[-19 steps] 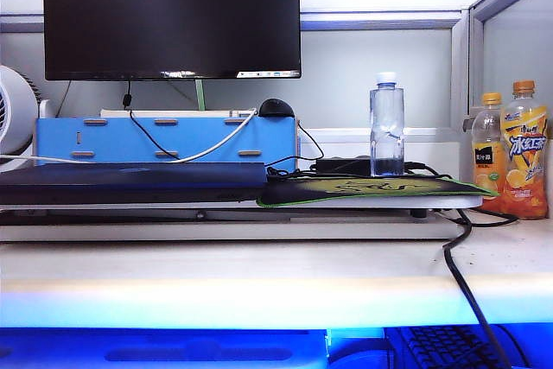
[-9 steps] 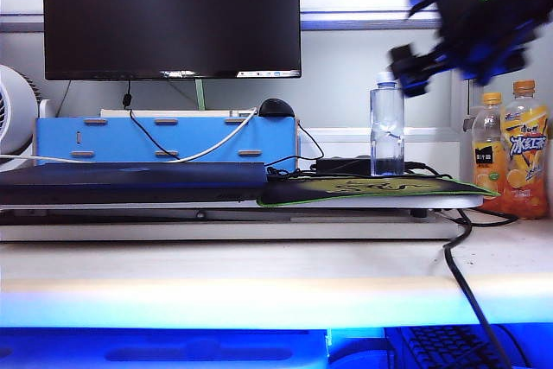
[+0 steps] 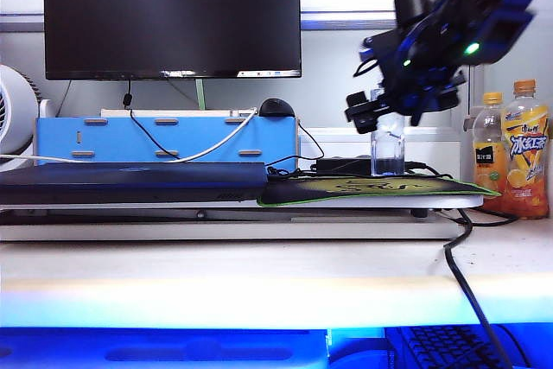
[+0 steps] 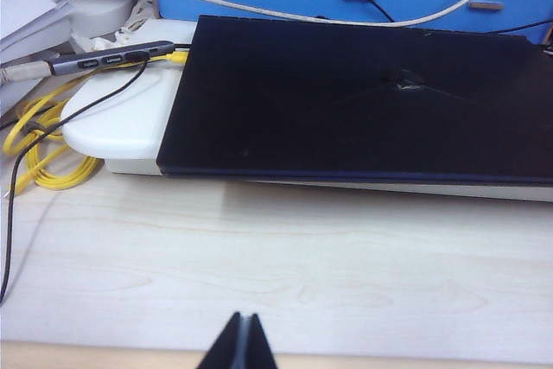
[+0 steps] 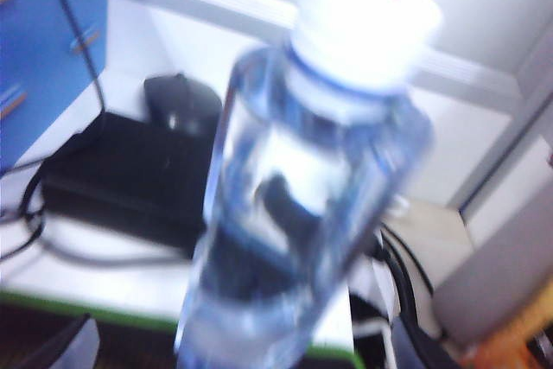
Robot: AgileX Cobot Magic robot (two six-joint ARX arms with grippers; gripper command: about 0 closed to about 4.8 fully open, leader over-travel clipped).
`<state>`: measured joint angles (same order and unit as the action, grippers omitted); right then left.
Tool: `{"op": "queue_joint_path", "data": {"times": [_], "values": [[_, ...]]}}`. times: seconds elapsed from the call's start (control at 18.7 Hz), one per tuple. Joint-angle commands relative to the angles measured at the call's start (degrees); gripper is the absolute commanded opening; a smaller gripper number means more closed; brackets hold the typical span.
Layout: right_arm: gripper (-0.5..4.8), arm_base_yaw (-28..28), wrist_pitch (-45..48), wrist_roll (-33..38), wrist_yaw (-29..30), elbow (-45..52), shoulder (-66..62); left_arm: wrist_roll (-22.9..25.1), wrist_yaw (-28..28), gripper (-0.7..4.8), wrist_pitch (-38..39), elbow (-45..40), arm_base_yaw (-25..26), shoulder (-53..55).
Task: Pick up the mineral water bottle and place it on the laptop.
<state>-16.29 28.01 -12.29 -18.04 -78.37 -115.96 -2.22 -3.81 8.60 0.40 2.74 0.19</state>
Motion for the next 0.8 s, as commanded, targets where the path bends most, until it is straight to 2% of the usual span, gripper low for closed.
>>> {"op": "queue_joint_path", "data": {"times": [0.05, 0.43, 0.69, 0.75, 0.8], "values": [[4.79, 0.39, 0.48, -1.51, -2.73, -6.01, -4.26, 0.07, -0.07, -0.02, -0.04, 0.0, 0.02, -0.13], [4.79, 2.93, -5.79, -1.51, -1.05, -16.13, -9.94, 0.09, -0.07, -0.02, -0.04, 0.0, 0.02, -0.13], [4.79, 2.95, -5.57, -1.6, 1.92, -16.37, -9.99, 0.07, -0.07, -0.02, -0.04, 0.0, 0.02, -0.13], [3.28, 2.93, -5.51, -1.66, 1.92, -16.37, -9.99, 0.07, -0.07, -0.02, -0.07, 0.0, 0.02, -0.13], [-0.19, 2.8, -5.33, -2.97, 2.23, -16.37, -9.97, 0.07, -0.07, -0.02, -0.04, 0.0, 0.02, -0.13]]}}
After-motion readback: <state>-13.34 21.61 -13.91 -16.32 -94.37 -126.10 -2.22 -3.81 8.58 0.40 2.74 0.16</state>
